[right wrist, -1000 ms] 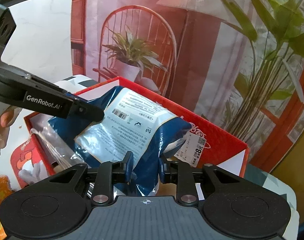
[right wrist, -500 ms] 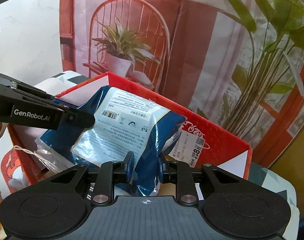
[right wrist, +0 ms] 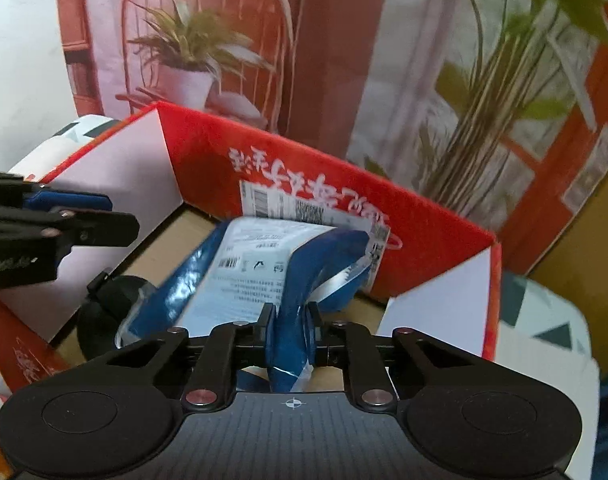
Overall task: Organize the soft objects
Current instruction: 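Lift the snack bag with both grippers and lower it into the box, then open both grippers to release the snack bag inside the box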
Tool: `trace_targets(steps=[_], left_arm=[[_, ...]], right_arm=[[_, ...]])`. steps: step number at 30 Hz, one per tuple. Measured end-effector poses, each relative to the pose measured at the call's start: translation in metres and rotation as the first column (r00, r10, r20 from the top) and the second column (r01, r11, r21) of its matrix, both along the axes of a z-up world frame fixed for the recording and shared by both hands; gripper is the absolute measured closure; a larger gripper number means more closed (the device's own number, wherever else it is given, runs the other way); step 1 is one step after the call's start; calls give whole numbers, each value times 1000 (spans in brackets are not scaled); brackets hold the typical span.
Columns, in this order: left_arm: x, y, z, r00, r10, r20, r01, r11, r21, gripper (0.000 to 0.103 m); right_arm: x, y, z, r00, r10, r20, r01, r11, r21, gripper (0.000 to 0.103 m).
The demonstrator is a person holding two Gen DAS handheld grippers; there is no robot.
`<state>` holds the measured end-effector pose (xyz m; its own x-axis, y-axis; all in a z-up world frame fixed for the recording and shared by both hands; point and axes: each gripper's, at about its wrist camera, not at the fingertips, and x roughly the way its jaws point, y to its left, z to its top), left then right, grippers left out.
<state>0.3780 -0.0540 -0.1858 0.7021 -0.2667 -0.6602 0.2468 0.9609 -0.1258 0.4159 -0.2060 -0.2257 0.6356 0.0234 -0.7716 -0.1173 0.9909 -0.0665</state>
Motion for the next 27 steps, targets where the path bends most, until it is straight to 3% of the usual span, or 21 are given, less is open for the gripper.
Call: trace_targets(steps=[5, 8, 12, 15, 19, 21, 25, 26, 27], left_arm=[[-5, -4, 1, 1000, -19, 15, 19, 1000, 8, 73], [-8, -4, 2, 999, -26, 21, 26, 1000, 12, 73], [-12, -1, 6, 999, -21, 33, 20, 1000, 23, 73], [-17, 2, 10, 999, -16, 44, 14, 999, 31, 71], [-29, 5, 17, 998, -20, 65, 17, 999, 50, 64], [-38, 7, 22, 997, -22, 76, 18, 998, 60, 51], [-55, 13, 32, 994, -18, 104, 12, 998, 58, 27], [-60, 14, 35, 993, -13, 114, 7, 998, 59, 16], [-65, 16, 38, 992, -11, 123, 4, 998, 60, 6]], right_arm=[[8, 0, -11, 996, -14, -93, 15, 1000, 8, 89], [11, -3, -12, 993, -52, -107, 54, 998, 14, 88], [4, -9, -6, 991, -131, -36, 132, 991, 17, 74], [-5, -10, 1, 987, -157, 21, 157, 987, 10, 70], [-20, -17, 12, 982, -177, 71, 172, 983, 69, 69], [-29, -19, 19, 978, -178, 109, 168, 982, 91, 66], [-53, -15, 32, 970, -180, 162, 163, 980, 113, 40], [-61, -13, 35, 970, -171, 174, 151, 981, 124, 36], [-68, -12, 37, 969, -166, 184, 144, 981, 128, 26]])
